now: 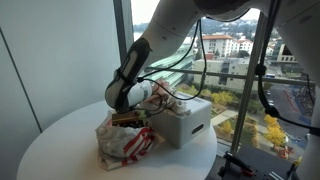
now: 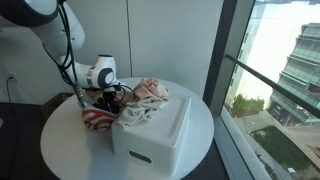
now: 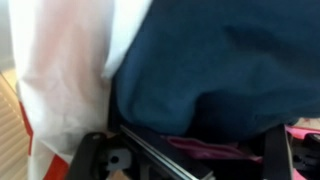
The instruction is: Put the clothes on the white storage box
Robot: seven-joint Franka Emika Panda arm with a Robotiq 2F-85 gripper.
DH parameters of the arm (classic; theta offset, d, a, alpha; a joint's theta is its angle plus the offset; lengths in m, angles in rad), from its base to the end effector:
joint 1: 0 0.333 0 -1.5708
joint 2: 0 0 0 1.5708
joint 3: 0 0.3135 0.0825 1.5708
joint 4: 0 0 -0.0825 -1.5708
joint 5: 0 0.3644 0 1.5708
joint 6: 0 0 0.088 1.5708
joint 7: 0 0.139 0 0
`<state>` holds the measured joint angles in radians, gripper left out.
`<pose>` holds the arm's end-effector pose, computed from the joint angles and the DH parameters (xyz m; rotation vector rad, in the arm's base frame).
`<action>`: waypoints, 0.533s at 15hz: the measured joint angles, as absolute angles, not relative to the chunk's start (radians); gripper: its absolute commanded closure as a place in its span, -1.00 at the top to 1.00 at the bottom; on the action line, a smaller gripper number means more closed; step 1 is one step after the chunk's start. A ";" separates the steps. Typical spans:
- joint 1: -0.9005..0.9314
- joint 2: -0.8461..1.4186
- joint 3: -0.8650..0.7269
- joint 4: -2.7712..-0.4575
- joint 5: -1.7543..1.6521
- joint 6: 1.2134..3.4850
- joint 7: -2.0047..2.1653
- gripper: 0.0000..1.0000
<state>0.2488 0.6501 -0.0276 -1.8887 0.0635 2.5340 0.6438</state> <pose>0.6022 0.1361 0.1399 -3.0400 0.7266 0.0187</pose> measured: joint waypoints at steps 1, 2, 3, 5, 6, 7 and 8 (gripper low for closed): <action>0.271 0.654 -0.045 -1.881 0.047 2.535 0.667 -0.09; 0.291 0.653 -0.058 -1.878 0.035 2.535 0.690 -0.26; 0.305 0.651 -0.066 -1.878 0.028 2.535 0.708 -0.39; 0.325 0.646 -0.076 -1.878 0.015 2.535 0.743 -0.70; 0.332 0.643 -0.079 -1.878 0.011 2.533 0.757 -0.82; 0.337 0.639 -0.082 -1.878 0.006 2.530 0.770 -0.96; 0.341 0.634 -0.087 -1.878 0.000 2.524 0.785 -0.90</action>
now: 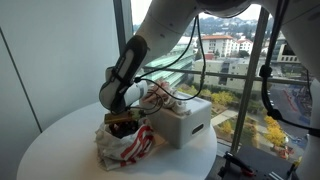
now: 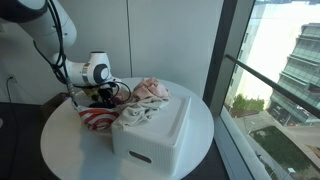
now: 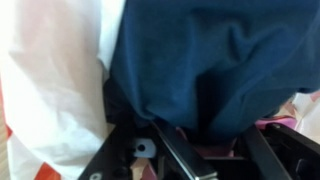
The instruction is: Put the clothes on the white storage box
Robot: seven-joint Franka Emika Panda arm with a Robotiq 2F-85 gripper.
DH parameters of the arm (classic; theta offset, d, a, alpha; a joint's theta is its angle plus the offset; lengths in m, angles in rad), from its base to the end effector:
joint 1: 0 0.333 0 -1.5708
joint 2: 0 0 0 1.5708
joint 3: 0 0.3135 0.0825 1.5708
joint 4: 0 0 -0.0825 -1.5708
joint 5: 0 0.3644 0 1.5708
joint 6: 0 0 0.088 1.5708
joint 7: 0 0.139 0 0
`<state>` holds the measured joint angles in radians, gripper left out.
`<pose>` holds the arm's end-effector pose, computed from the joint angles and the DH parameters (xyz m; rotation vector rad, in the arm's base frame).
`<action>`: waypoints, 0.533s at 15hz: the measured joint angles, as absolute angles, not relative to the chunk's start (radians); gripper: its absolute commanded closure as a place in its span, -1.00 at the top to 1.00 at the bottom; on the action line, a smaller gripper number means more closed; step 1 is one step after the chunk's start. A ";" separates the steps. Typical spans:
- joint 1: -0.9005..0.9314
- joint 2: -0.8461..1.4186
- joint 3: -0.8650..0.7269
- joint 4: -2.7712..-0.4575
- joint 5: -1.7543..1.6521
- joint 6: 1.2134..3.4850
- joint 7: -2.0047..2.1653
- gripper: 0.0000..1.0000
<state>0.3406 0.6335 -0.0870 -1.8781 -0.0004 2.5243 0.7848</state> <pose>0.6033 0.1577 0.1545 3.0018 -0.7884 0.0598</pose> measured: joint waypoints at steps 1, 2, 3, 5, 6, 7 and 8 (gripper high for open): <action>0.345 0.627 -0.093 -1.879 -0.012 2.516 0.802 -0.93; 0.348 0.619 -0.099 -1.879 -0.027 2.505 0.821 -0.90; 0.351 0.606 -0.103 -1.881 -0.039 2.496 0.838 -0.89; 0.353 0.557 -0.106 -1.896 -0.057 2.488 0.857 -0.89; 0.353 0.519 -0.106 -1.910 -0.060 2.485 0.865 -0.89; 0.352 0.474 -0.106 -1.925 -0.063 2.482 0.877 -0.89; 0.351 0.428 -0.106 -1.942 -0.065 2.481 0.888 -0.89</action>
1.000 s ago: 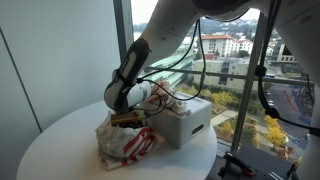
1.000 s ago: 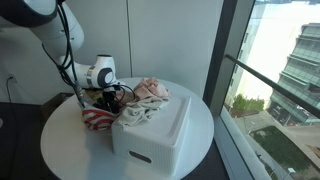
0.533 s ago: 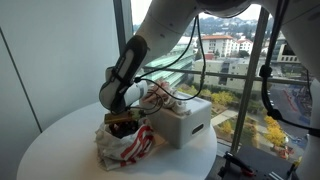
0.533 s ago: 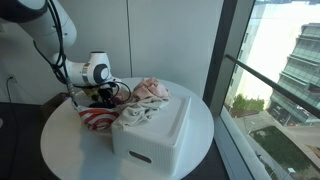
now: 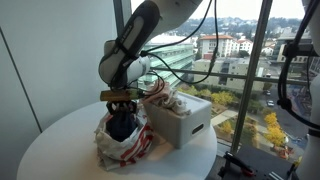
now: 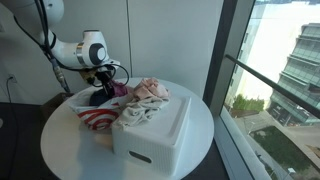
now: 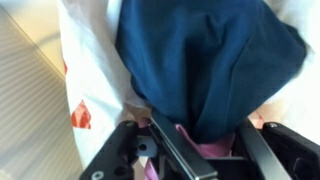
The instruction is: Put the clothes on the white storage box
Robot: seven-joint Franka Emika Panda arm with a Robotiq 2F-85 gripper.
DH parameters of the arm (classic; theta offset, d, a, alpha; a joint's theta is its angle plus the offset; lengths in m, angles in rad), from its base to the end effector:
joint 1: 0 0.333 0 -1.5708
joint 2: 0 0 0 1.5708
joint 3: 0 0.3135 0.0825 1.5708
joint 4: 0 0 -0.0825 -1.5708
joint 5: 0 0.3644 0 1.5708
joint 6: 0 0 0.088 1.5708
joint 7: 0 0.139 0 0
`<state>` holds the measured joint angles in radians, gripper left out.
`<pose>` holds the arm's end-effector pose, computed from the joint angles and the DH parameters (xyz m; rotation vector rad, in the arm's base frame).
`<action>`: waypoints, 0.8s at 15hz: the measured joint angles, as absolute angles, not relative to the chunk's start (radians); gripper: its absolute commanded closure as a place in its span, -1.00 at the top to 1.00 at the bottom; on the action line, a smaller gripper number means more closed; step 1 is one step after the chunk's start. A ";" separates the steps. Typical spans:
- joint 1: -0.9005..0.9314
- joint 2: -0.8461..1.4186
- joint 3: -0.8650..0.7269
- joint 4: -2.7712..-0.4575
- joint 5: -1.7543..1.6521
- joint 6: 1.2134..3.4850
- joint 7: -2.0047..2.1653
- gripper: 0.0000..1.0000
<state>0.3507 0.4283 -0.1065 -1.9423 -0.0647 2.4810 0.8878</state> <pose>0.6026 0.1516 0.2531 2.9897 -0.8965 0.2197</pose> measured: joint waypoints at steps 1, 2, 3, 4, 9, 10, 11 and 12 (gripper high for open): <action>0.348 0.380 -0.105 -1.960 -0.065 2.480 0.897 -0.89; 0.342 0.331 -0.103 -1.977 -0.065 2.479 0.906 -0.89; 0.334 0.283 -0.098 -1.993 -0.065 2.478 0.916 -0.89; 0.325 0.233 -0.094 -2.010 -0.065 2.477 0.929 -0.89; 0.248 -0.011 -0.053 -2.081 -0.066 2.478 0.989 -0.89; 0.226 -0.061 -0.041 -2.093 -0.066 2.479 1.007 -0.89; 0.201 -0.109 -0.030 -2.105 -0.067 2.479 1.026 -0.89; 0.173 -0.159 -0.017 -2.117 -0.068 2.480 1.047 -0.89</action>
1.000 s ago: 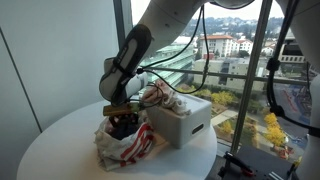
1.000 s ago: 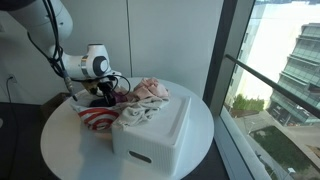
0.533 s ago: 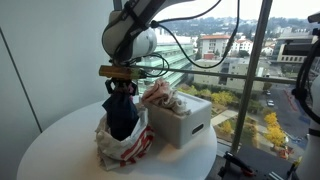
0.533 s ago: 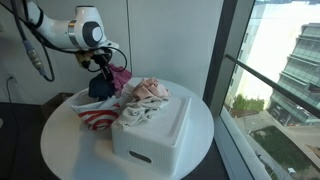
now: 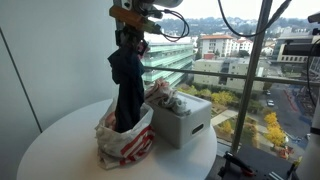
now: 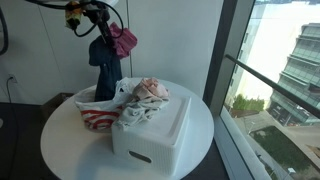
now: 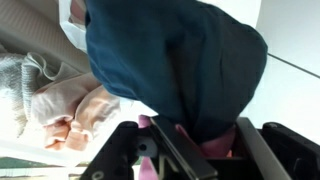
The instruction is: Put the clothes on the white storage box
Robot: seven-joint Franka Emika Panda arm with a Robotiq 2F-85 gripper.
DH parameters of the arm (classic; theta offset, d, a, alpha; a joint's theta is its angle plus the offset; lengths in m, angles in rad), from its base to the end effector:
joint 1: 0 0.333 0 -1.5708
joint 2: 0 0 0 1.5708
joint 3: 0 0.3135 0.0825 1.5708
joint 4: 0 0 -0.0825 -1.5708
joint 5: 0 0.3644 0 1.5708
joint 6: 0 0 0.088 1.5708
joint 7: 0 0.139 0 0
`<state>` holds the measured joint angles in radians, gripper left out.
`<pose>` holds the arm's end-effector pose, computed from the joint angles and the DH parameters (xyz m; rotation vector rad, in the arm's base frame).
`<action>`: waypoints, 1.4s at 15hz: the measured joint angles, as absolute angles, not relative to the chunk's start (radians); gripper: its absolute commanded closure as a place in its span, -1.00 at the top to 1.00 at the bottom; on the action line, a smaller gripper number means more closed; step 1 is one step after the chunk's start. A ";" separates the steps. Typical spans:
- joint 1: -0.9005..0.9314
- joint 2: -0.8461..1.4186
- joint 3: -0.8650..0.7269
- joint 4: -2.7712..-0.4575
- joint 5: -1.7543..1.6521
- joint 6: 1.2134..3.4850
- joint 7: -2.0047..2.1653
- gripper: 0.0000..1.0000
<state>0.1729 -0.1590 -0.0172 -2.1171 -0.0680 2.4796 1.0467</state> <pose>0.5396 0.0832 0.5177 -2.5653 1.1595 -0.6618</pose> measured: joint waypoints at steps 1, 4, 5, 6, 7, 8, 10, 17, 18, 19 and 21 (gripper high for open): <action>0.144 -0.207 -0.005 -2.128 -0.069 2.479 1.068 -0.89; 0.047 -0.354 0.025 -2.164 -0.069 2.473 1.127 -0.89; 0.011 -0.403 0.034 -2.175 -0.069 2.464 1.145 -0.89; -0.023 -0.452 0.040 -2.187 -0.069 2.456 1.161 -0.89; -0.054 -0.502 0.044 -2.199 -0.069 2.448 1.176 -0.89; -0.086 -0.553 0.046 -2.211 -0.069 2.439 1.191 -0.89; -0.149 -0.657 0.047 -2.236 -0.069 2.412 1.220 -0.89; -0.352 -0.921 0.029 -2.337 -0.069 2.387 1.296 -0.89; -0.371 -0.937 0.026 -2.349 -0.069 2.389 1.300 -0.89; -0.385 -0.943 0.025 -2.359 -0.069 2.393 1.300 -0.89; -0.397 -0.927 0.026 -2.389 -0.068 2.429 1.299 -0.89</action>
<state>-0.3973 -0.9269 0.0265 -2.3889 -0.0685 2.4294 1.2991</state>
